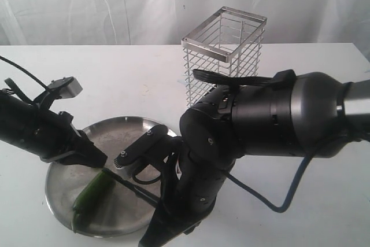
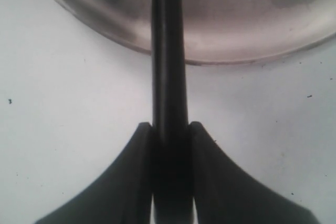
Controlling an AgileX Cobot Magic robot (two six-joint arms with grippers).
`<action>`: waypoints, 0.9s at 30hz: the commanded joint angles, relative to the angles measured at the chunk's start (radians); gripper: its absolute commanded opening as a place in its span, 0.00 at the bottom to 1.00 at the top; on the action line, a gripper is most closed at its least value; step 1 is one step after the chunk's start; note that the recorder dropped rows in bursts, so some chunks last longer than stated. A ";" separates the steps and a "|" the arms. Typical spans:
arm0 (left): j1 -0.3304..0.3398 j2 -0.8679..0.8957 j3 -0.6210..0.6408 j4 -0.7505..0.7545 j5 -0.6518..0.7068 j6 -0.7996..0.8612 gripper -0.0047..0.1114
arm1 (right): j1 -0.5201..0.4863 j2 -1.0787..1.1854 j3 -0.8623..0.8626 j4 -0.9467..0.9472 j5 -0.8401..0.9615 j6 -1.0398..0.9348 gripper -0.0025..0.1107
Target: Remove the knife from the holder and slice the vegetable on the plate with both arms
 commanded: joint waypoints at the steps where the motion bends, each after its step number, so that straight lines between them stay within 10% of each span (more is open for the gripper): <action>1: -0.005 -0.001 0.026 -0.002 -0.017 -0.010 0.04 | 0.001 -0.002 0.004 -0.002 -0.007 -0.010 0.02; 27: -0.051 -0.001 0.020 -0.076 -0.042 0.037 0.04 | 0.001 -0.002 0.004 -0.004 -0.007 -0.012 0.02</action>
